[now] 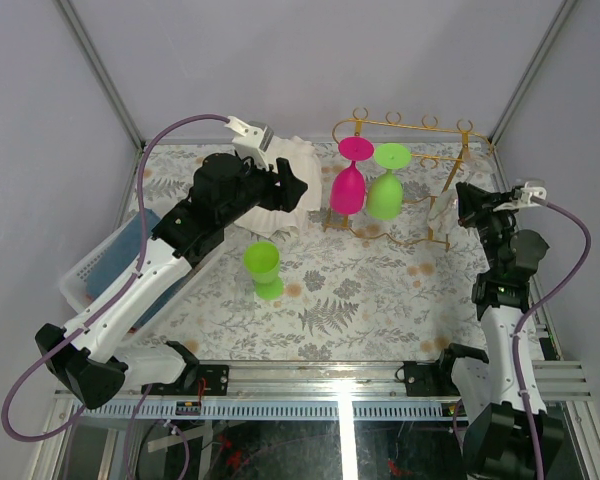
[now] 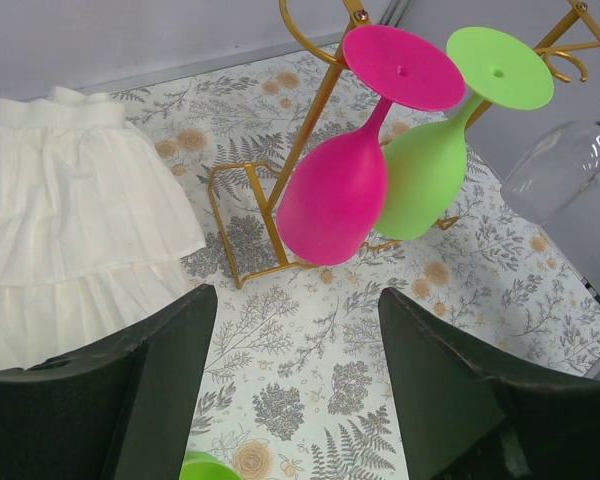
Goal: Place the wine glass upside down on the wine glass rack
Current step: Turn the wine glass upside down at the wine rack.
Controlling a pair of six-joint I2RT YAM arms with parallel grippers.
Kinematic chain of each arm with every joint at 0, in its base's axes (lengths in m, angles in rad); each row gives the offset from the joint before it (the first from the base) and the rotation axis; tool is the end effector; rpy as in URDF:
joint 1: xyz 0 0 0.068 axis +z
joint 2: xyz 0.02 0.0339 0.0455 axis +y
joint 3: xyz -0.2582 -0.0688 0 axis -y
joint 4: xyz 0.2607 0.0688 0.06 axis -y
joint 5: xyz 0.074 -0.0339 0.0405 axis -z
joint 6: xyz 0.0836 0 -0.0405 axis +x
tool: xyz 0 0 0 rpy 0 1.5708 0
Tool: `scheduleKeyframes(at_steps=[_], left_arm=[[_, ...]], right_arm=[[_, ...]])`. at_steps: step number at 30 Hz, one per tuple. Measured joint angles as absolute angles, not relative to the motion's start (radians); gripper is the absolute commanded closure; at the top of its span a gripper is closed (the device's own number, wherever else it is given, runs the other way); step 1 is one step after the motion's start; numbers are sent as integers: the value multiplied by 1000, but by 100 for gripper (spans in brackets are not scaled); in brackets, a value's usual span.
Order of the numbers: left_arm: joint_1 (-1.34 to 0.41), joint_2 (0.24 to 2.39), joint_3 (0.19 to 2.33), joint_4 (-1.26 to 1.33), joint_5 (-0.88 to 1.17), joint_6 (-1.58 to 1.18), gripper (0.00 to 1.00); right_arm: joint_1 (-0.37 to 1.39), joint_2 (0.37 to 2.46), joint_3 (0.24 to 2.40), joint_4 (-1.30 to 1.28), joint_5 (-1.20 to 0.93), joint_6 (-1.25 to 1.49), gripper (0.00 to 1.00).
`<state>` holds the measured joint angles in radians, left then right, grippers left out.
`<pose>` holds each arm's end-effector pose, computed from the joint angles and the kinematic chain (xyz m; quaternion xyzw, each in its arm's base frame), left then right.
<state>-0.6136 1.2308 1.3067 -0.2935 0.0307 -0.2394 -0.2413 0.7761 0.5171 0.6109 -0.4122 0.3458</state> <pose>0.2791 -0.1997 0.4025 0.1545 0.7642 -0.2699 0.5650 0.2454 -0.0259 0.3375 0.0015 0.5849 0.1589 0.7954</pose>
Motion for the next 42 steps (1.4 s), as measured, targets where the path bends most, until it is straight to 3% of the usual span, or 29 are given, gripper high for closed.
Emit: scheduleKeyframes(at_steps=[42], left_arm=[[-601, 1231, 1298, -291, 46, -239, 34]], right_arm=[[-241, 937, 622, 565, -454, 329, 98]])
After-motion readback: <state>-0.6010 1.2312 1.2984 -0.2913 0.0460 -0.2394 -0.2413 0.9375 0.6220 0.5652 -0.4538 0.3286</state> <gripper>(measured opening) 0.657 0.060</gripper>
